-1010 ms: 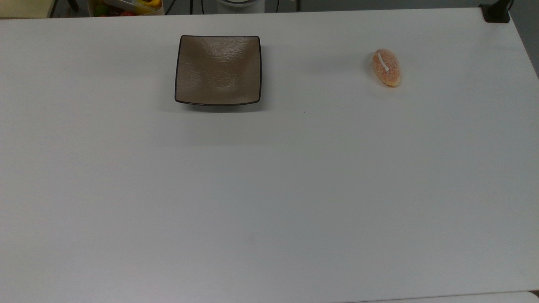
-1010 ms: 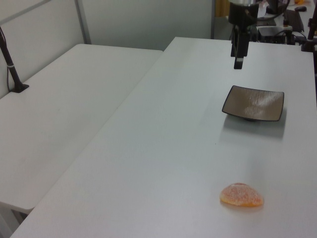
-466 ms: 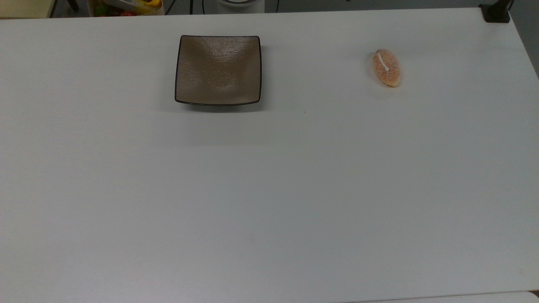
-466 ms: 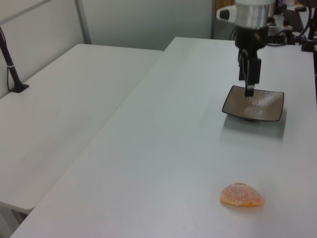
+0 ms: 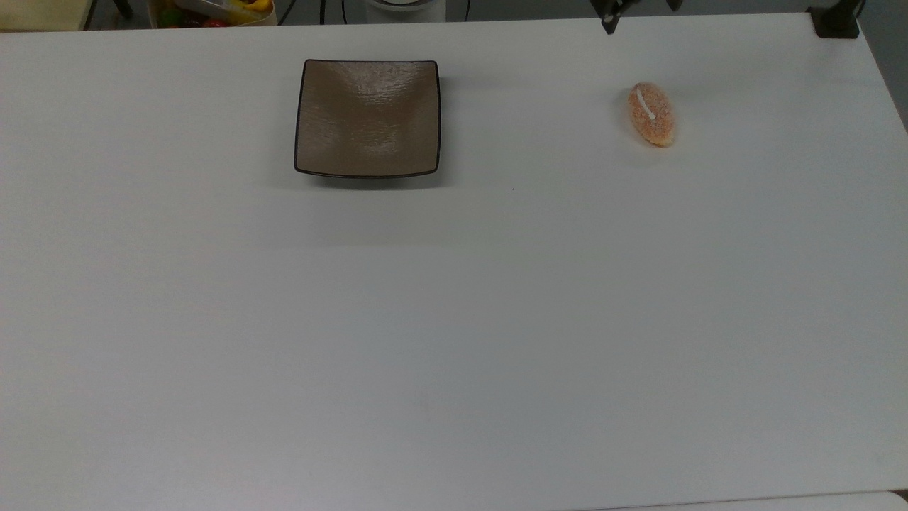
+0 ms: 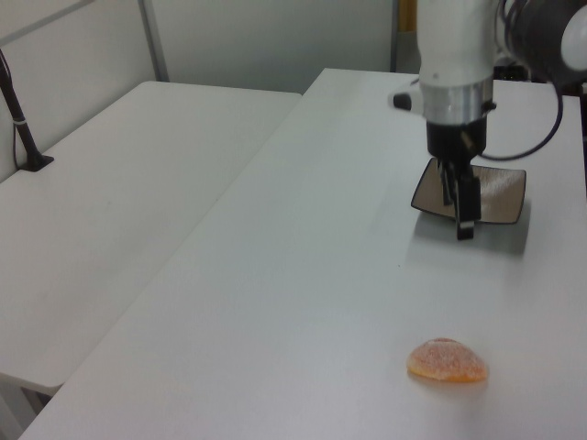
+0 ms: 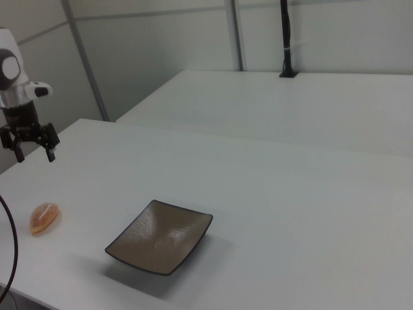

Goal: Bread is placed on a ceramic plate
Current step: 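Lower the gripper down onto the orange bread roll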

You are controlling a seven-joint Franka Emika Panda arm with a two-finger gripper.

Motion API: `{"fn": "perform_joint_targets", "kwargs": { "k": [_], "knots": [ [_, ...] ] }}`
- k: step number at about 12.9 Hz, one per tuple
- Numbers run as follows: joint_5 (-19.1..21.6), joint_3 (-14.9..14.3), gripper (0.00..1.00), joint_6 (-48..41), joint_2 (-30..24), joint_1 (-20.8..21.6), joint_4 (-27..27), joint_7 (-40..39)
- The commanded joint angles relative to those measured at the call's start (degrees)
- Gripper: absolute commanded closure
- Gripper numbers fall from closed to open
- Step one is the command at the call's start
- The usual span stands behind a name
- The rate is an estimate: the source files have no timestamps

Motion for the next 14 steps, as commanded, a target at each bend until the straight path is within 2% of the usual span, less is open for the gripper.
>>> {"fn": "perform_joint_targets", "kwargs": {
  "k": [1, 5, 11, 12, 14],
  "knots": [
    [0.97, 1.53, 0.0, 4.45, 3.01, 0.19, -2.44, 0.71],
    [0.97, 3.91, 0.0, 7.7, 8.64, 0.19, -3.41, 1.06],
    [0.97, 6.01, 0.0, 12.7, 12.16, 0.27, -5.52, 2.9],
    [0.88, 7.06, 0.0, 15.15, 12.6, 0.19, -7.17, 4.38],
    [0.44, 7.16, 0.0, 18.33, 12.78, 0.71, -8.85, 5.89]
  ]
}}
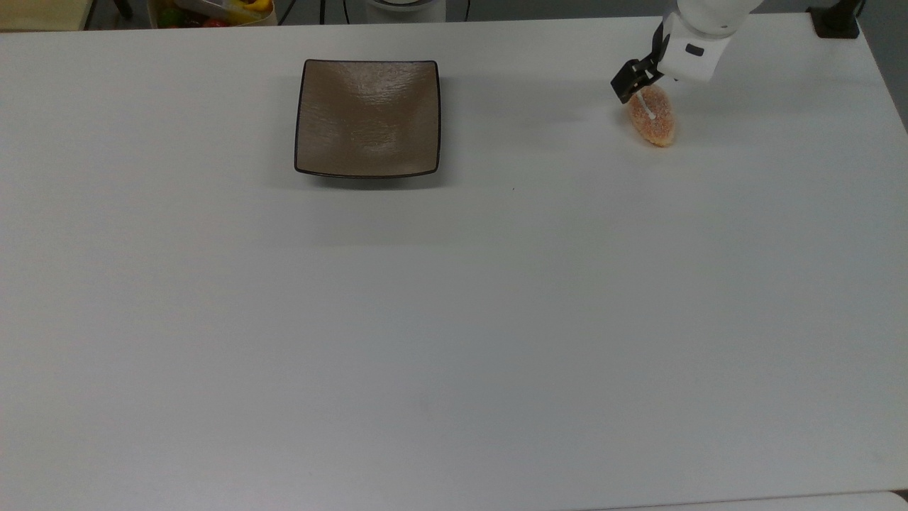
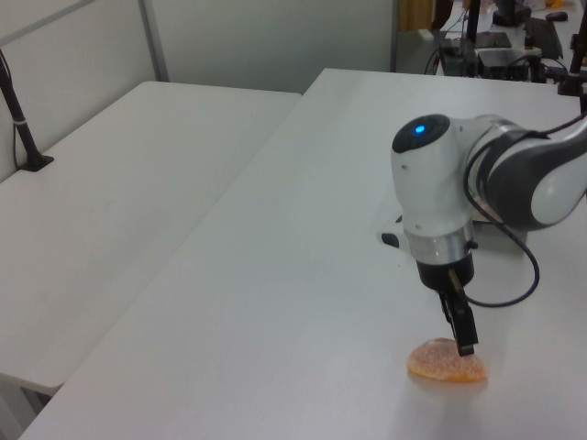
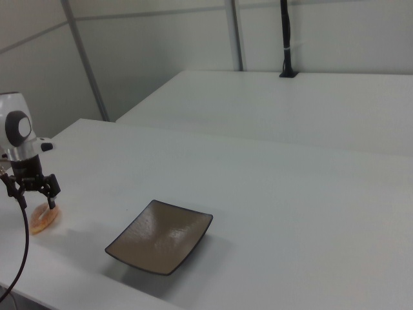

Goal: Bread is placed on a ceramic plate
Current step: 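Lower the gripper down onto the orange bread roll, then close the gripper around the bread roll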

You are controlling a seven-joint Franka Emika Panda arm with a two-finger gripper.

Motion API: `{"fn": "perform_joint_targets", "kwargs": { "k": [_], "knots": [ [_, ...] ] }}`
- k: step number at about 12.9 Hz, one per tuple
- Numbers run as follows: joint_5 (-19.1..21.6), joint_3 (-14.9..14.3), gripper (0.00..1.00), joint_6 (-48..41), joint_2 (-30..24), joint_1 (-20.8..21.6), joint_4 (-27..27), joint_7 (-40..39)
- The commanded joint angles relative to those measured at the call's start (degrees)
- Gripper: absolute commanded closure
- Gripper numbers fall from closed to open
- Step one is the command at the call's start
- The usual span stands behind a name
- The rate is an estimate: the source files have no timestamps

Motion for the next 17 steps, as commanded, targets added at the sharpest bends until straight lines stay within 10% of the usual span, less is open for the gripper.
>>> {"fn": "perform_joint_targets", "kwargs": {
  "k": [1, 10, 17],
  "knots": [
    [0.11, 0.78, 0.0, 5.46, 0.09, 0.69, -3.47, 3.35],
    [-0.42, 0.78, 0.0, 8.27, 2.2, 0.61, -3.3, 3.44],
    [-1.82, 0.78, 0.58, 9.59, 2.73, 0.25, -3.39, 3.44]
  ]
}}
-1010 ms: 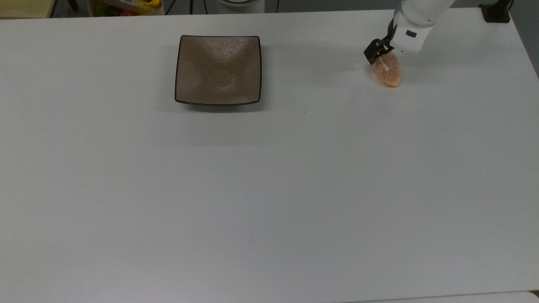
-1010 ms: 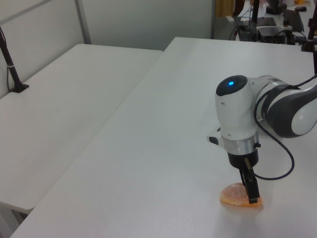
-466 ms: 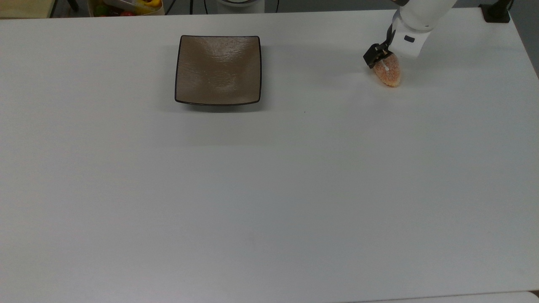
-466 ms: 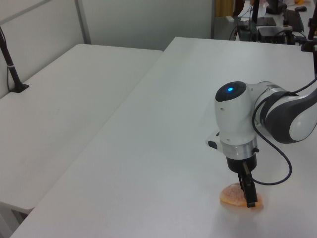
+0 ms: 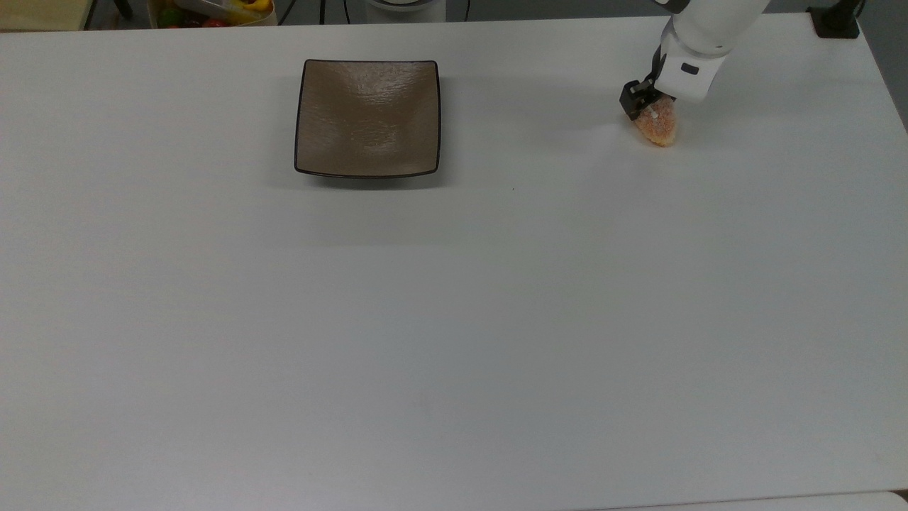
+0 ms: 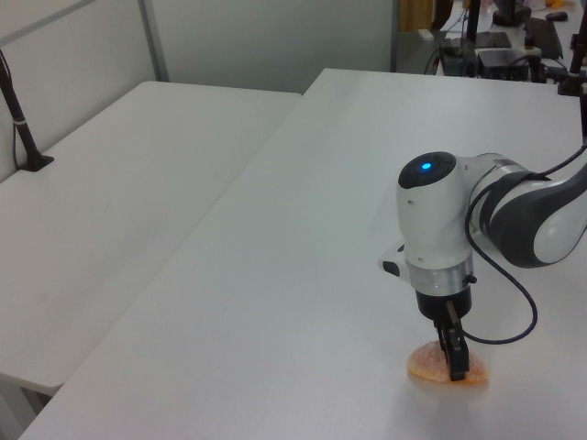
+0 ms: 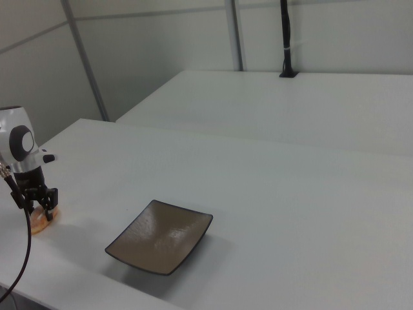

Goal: Bread is placed on a ceramic plate
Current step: 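Close the gripper around the bread roll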

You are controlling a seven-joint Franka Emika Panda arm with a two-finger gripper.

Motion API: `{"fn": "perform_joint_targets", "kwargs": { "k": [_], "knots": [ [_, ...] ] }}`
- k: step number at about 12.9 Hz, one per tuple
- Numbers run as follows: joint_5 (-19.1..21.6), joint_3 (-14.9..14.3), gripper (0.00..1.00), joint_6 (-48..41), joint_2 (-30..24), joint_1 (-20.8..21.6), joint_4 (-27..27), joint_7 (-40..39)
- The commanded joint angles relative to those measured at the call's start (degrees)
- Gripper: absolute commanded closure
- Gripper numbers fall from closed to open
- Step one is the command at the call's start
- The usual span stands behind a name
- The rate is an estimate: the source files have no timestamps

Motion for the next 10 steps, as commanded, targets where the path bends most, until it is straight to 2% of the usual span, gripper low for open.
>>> {"fn": "perform_joint_targets", "kwargs": {
  "k": [1, 2, 3, 8, 10],
  "knots": [
    [-1.4, -0.01, 0.65, 1.58, -0.11, -0.49, -0.84, 1.08],
    [-1.4, -0.01, 0.76, 1.23, -0.19, -0.76, -0.93, 1.08],
    [-1.4, -0.01, 0.8, 1.14, -0.46, -0.85, -0.84, 1.08],
    [-1.4, -0.01, 0.8, -3.86, -4.67, -1.11, -0.41, 1.08],
    [-1.31, -0.01, 0.79, -7.54, -8.52, -2.07, -0.32, 1.16]
  ]
}}
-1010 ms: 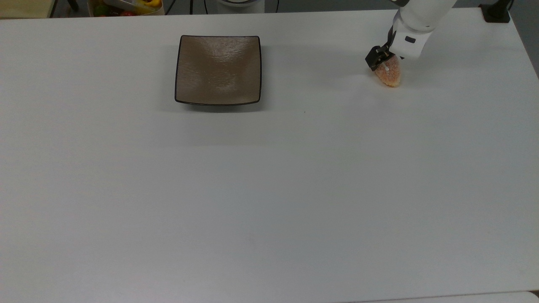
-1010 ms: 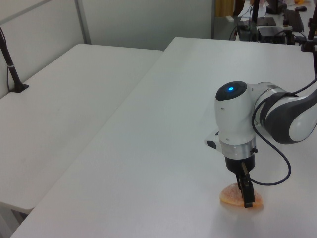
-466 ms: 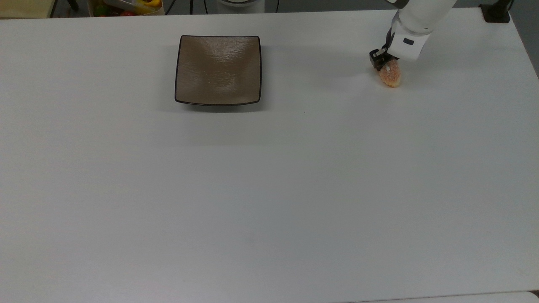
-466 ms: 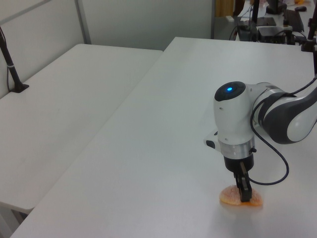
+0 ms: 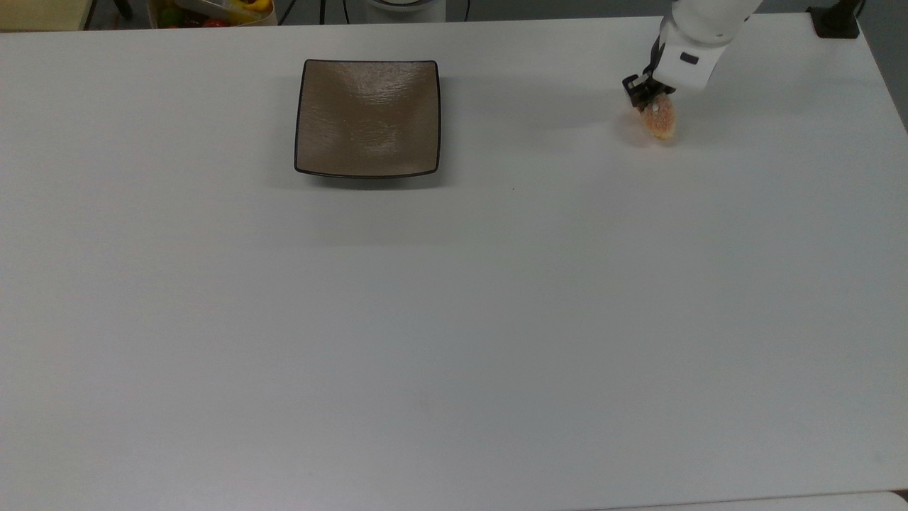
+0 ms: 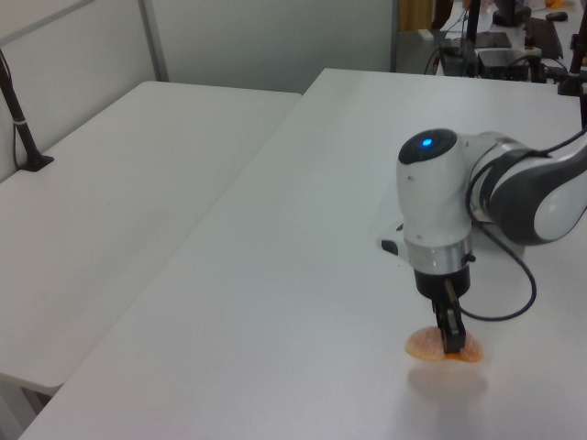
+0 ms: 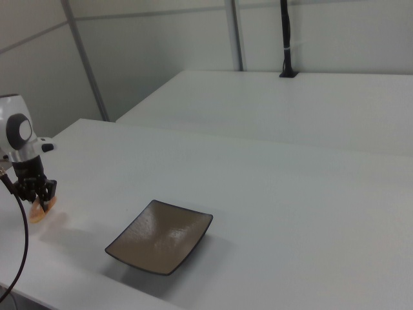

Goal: Bread is placed on a ceramic plate
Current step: 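Lift the bread roll and carry it over the brown square plate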

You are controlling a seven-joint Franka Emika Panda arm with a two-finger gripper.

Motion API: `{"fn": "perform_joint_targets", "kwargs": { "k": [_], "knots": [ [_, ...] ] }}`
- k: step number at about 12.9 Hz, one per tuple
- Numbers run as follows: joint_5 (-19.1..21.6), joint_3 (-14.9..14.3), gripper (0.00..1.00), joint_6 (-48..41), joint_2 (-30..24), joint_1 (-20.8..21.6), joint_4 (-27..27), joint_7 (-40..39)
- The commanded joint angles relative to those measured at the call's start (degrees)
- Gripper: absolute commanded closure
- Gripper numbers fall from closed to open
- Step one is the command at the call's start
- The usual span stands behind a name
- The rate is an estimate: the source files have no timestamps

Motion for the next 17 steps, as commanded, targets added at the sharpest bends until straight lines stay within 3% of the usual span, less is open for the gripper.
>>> {"fn": "perform_joint_targets", "kwargs": {
  "k": [1, 6, 11, 17],
  "knots": [
    [-0.74, 0.04, 0.79, -6.23, -7.54, -1.3, -0.72, 1.15],
    [0.05, -0.66, 0.77, -15.28, -17.39, -5.78, 0.85, 0.53],
    [1.02, -0.92, 0.77, -22.23, -25.12, -13.94, 1.74, -4.72],
    [0.85, -1.19, 0.75, -25.49, -28.56, -25.37, 1.57, -12.71]
  ]
}}
